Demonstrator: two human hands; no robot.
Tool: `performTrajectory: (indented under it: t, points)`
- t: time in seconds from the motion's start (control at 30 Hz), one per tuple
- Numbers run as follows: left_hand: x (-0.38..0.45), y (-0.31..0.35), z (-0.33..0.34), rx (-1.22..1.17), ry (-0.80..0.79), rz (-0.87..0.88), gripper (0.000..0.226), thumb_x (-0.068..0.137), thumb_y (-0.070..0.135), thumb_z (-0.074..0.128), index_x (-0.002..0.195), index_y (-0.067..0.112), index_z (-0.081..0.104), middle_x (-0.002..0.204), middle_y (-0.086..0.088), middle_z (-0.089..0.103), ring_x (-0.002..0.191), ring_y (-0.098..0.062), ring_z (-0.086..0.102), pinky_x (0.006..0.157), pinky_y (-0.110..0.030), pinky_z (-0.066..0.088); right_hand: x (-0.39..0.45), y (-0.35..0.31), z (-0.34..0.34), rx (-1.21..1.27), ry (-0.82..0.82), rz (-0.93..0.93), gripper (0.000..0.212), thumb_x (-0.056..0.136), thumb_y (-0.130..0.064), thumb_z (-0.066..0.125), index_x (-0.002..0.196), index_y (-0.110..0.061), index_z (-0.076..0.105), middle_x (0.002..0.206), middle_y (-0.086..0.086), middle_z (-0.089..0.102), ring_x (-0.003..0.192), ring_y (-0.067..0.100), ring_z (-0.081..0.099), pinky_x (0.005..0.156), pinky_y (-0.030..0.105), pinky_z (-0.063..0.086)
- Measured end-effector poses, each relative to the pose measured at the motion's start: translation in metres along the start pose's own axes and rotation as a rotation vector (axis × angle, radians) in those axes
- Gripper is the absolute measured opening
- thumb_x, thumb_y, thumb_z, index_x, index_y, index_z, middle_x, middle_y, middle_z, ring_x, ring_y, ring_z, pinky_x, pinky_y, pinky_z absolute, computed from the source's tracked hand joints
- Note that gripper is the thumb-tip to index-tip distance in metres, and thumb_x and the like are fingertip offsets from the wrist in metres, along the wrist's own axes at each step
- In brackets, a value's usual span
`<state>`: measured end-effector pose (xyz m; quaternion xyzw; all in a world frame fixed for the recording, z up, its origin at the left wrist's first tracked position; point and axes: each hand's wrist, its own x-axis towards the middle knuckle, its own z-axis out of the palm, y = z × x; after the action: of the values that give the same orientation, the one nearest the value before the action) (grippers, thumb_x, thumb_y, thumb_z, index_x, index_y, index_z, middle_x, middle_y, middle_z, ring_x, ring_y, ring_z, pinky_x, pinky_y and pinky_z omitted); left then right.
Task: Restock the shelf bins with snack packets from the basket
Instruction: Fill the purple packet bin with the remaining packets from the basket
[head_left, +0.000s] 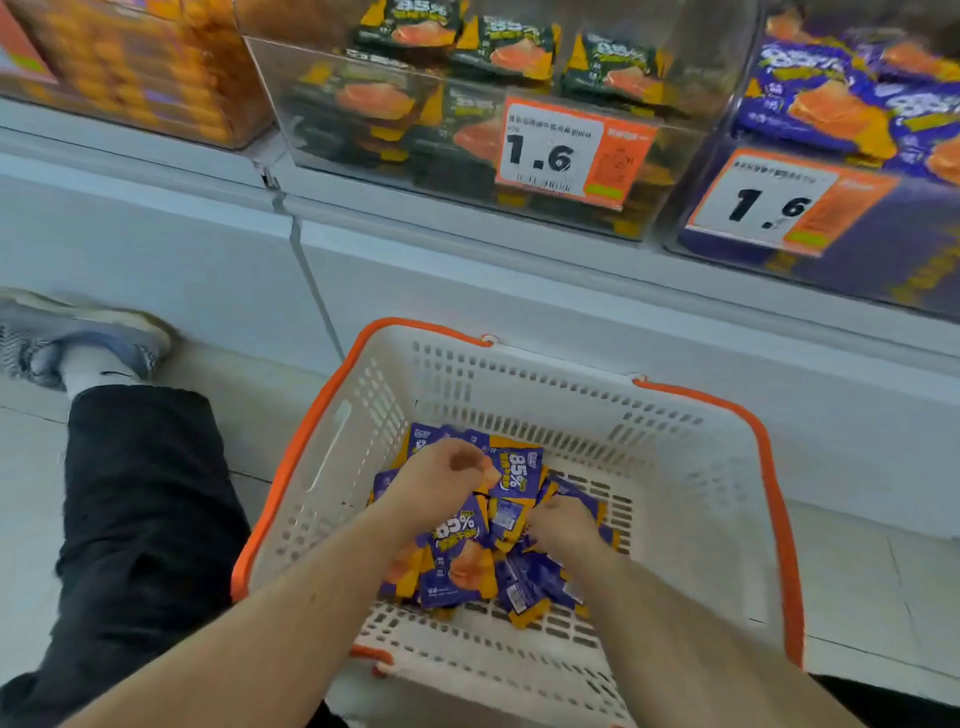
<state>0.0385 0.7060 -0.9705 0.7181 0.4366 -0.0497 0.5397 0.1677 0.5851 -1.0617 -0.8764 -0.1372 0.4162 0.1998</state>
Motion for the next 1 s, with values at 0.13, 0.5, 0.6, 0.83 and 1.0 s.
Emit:
performTrajectory:
  t: [0.13, 0.5, 0.6, 0.83, 1.0]
  points:
    - [0.012, -0.013, 0.000, -0.016, 0.016, -0.072, 0.025, 0.098, 0.019, 0.053, 0.121, 0.020, 0.059, 0.124, 0.003, 0.062, 0.106, -0.014, 0.059, 0.091, -0.034, 0.049, -0.003, 0.017, 0.041, -0.134, -0.137, 0.038, 0.027, 0.091, -0.014, 0.048, 0.065, -0.016, 0.039, 0.059, 0.000, 0.036, 0.051, 0.014, 0.032, 0.046, 0.027, 0.026]
    - [0.014, -0.021, 0.000, -0.049, 0.028, -0.110, 0.018, 0.097, 0.015, 0.051, 0.111, 0.026, 0.056, 0.115, 0.005, 0.063, 0.094, -0.012, 0.063, 0.074, -0.023, 0.048, -0.007, 0.008, 0.047, 0.032, -0.184, 0.119, 0.052, 0.076, -0.019, 0.076, 0.054, -0.017, 0.030, 0.053, 0.002, 0.030, 0.051, 0.017, 0.030, 0.051, 0.036, 0.032]
    - [0.010, -0.018, 0.002, -0.078, 0.022, -0.107, 0.017, 0.097, 0.015, 0.051, 0.110, 0.024, 0.057, 0.112, 0.004, 0.064, 0.092, -0.019, 0.062, 0.086, -0.038, 0.052, -0.010, 0.001, 0.036, 0.004, -0.096, 0.136, 0.015, 0.079, -0.007, 0.068, 0.077, -0.013, 0.054, 0.076, 0.006, 0.056, 0.068, 0.021, 0.052, 0.058, 0.036, 0.050]
    - [0.003, -0.010, 0.012, -0.150, 0.108, -0.099, 0.040, 0.098, 0.021, 0.054, 0.137, 0.015, 0.048, 0.133, 0.000, 0.053, 0.098, -0.013, 0.057, 0.082, -0.030, 0.045, -0.033, -0.034, -0.020, 0.297, -0.172, 0.087, 0.021, 0.082, 0.006, 0.064, 0.102, 0.000, 0.068, 0.098, 0.016, 0.071, 0.092, 0.031, 0.070, 0.069, 0.042, 0.061]
    - [0.003, 0.007, 0.023, -0.559, 0.238, -0.281, 0.068, 0.095, 0.027, 0.059, 0.151, 0.009, 0.026, 0.095, -0.010, 0.056, 0.071, -0.023, 0.054, 0.058, -0.039, 0.043, -0.072, -0.063, -0.081, 0.360, -0.182, -0.030, 0.019, 0.077, 0.013, 0.064, 0.090, 0.001, 0.072, 0.079, 0.015, 0.071, 0.072, 0.027, 0.067, 0.066, 0.035, 0.058]
